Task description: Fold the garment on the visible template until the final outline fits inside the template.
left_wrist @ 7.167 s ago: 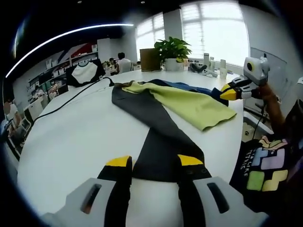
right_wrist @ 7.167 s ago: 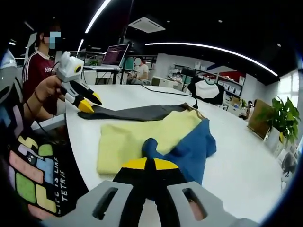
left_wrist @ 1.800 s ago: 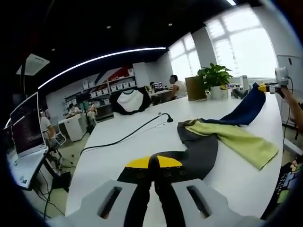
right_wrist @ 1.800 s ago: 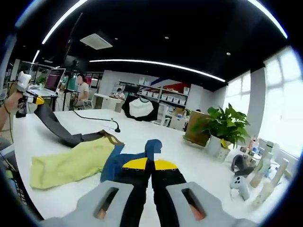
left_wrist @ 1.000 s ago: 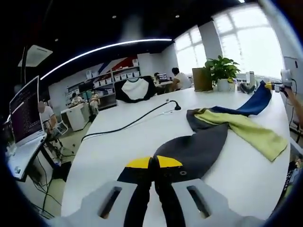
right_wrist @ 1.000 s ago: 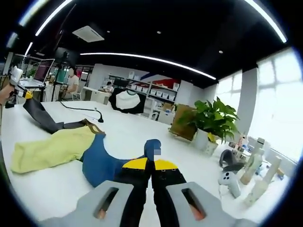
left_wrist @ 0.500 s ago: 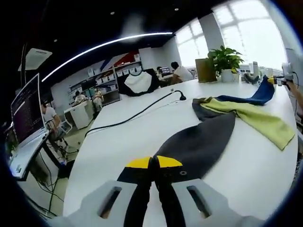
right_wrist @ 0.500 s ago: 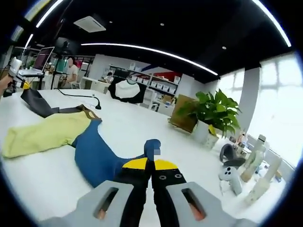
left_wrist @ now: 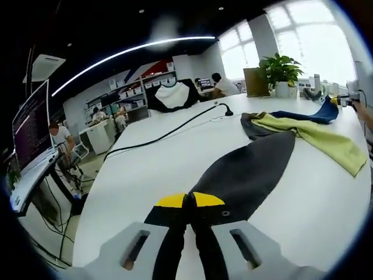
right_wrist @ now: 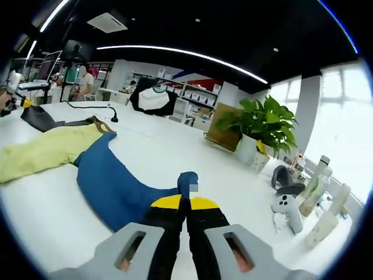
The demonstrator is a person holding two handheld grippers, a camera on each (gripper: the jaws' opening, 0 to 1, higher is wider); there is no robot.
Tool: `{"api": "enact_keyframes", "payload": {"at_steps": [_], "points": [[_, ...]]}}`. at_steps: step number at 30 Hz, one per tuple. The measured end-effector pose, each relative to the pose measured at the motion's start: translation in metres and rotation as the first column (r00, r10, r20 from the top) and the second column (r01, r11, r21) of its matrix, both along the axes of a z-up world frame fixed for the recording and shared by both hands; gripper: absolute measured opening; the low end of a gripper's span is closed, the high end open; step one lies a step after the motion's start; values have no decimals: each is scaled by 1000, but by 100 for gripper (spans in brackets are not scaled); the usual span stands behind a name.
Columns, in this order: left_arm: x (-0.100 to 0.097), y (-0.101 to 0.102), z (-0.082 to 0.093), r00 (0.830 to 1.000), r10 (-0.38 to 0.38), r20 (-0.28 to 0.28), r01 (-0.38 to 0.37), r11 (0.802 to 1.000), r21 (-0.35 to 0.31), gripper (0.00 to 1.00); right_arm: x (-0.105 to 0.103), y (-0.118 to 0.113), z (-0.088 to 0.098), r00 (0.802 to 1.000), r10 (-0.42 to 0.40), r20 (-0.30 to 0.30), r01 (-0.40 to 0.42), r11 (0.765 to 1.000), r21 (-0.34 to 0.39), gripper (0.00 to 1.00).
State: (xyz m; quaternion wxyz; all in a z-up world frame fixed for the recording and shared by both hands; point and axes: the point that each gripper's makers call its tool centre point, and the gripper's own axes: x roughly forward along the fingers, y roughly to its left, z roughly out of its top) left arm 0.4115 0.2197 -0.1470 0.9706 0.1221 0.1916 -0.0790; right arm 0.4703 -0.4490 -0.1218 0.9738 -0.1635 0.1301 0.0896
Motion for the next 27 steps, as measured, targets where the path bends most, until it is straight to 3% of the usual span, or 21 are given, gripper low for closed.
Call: {"api": "enact_keyframes", "payload": {"at_steps": [10,18,19,21,27], "points": [[7,5,-10,1000,12,-6,-12,1000,-24,3,10,-15,-17,999,-26,-47,27,999,21,0],[13,8,-17,1000,27,-12,-27,999,-28,3,16,-28,-22,997,-71,-39,72,997,26,0],[13,9,-17,999,36,-8,-36,999,-31,3,16,-29,-24,996,-75,-44,76,996,37,0],[16,9,-6,998,40,54,-40,999,-17,3,16,-31,-24,996,-78,-42,80,996,41,0],[17,13,-4,997,55,59,-55,998,-8,3,20,-36,-25,997,-75,-36,76,997,26,0]]}}
